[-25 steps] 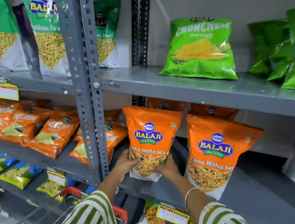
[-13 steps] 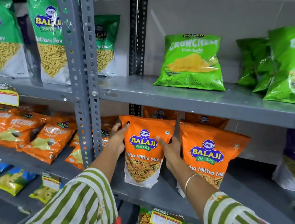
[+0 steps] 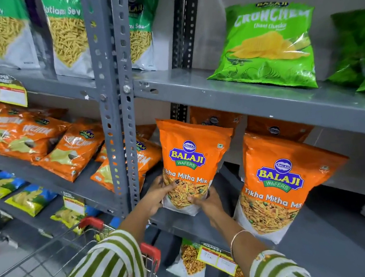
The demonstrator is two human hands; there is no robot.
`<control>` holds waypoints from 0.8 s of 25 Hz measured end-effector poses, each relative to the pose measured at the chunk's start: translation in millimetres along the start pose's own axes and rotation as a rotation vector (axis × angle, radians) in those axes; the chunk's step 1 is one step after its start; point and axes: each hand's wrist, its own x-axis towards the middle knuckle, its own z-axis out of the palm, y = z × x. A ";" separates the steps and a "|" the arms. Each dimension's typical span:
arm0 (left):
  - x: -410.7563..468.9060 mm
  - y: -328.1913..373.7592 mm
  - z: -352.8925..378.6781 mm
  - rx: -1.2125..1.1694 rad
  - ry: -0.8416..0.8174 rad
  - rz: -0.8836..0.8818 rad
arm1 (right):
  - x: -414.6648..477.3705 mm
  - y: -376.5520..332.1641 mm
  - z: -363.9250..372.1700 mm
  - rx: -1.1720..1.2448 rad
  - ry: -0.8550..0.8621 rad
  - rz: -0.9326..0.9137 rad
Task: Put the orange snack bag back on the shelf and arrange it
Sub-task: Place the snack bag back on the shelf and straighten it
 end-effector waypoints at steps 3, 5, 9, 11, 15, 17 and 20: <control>1.4 -2.3 -5.4 -0.005 0.011 -0.014 | 0.4 -0.9 4.4 0.017 -0.023 -0.021; 1.3 -3.5 -5.3 -0.034 -0.003 0.002 | -2.3 -1.3 4.1 0.004 -0.034 -0.019; -5.9 -11.7 8.8 0.134 0.174 0.145 | -20.3 -3.9 -24.2 -0.255 -0.031 0.143; -19.9 -22.3 27.4 0.502 0.485 0.399 | -35.5 -12.7 -56.2 -0.432 -0.168 0.397; -44.5 -47.2 102.3 0.904 0.254 0.750 | -69.2 -34.1 -140.1 -0.817 -0.314 0.688; -39.7 -52.8 134.7 0.771 0.038 0.573 | -76.8 -39.0 -175.5 -0.992 -0.156 0.525; -18.5 -59.2 159.5 0.624 -0.143 0.249 | -77.6 -25.5 -205.5 -0.551 0.041 0.227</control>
